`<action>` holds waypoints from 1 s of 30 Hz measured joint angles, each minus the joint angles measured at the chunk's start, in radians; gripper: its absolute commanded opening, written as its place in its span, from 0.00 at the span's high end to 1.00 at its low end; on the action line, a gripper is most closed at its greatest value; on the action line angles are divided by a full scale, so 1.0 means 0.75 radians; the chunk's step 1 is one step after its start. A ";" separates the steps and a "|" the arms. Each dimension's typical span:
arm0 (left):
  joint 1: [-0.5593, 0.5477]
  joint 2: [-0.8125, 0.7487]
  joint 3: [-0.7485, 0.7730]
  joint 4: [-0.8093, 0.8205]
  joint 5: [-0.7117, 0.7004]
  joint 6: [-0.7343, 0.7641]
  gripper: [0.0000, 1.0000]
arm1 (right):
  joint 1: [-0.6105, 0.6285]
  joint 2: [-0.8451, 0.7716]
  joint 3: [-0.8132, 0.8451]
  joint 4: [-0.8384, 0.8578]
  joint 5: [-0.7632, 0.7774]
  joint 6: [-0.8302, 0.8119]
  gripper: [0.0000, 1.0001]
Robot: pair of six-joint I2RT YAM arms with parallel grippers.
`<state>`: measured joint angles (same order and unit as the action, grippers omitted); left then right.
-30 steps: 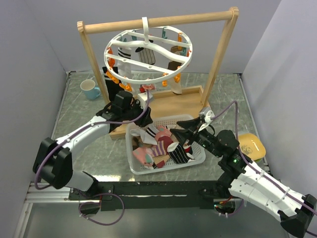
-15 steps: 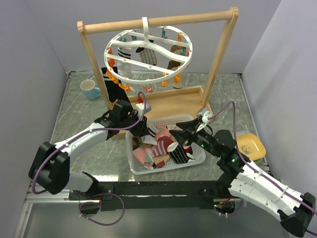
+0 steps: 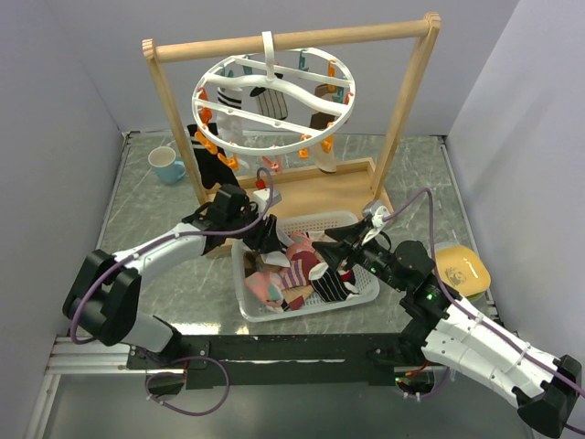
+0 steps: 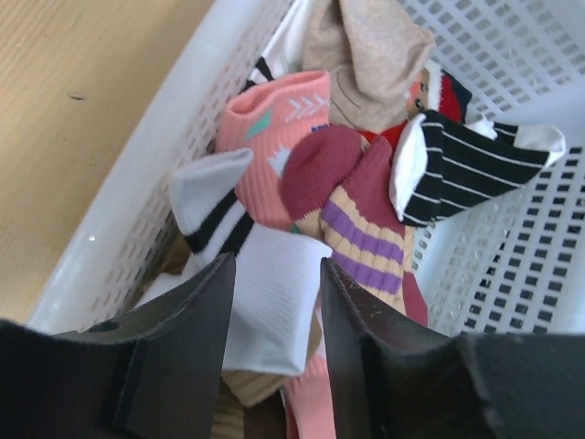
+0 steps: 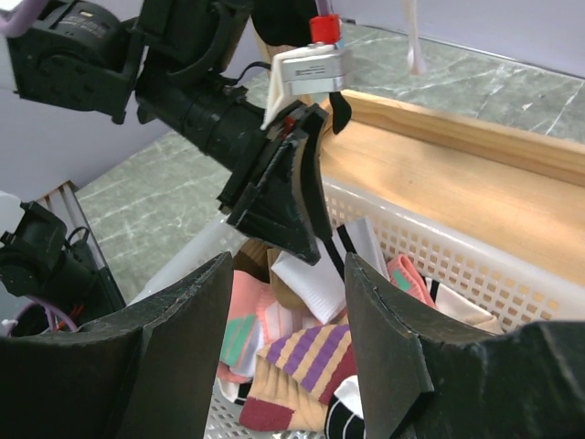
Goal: Clip the socks to the hanger
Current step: Pick up the sock from the bin.
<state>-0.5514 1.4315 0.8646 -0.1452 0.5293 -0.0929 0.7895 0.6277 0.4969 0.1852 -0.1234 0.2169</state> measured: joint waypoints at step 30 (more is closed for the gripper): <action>-0.033 0.032 0.071 -0.072 -0.192 0.017 0.44 | 0.000 -0.014 -0.020 0.002 -0.011 0.014 0.39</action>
<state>-0.5758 1.4551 0.9180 -0.1993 0.3855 -0.0799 0.7895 0.6174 0.4816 0.1867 -0.1314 0.2272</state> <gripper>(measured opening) 0.559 0.604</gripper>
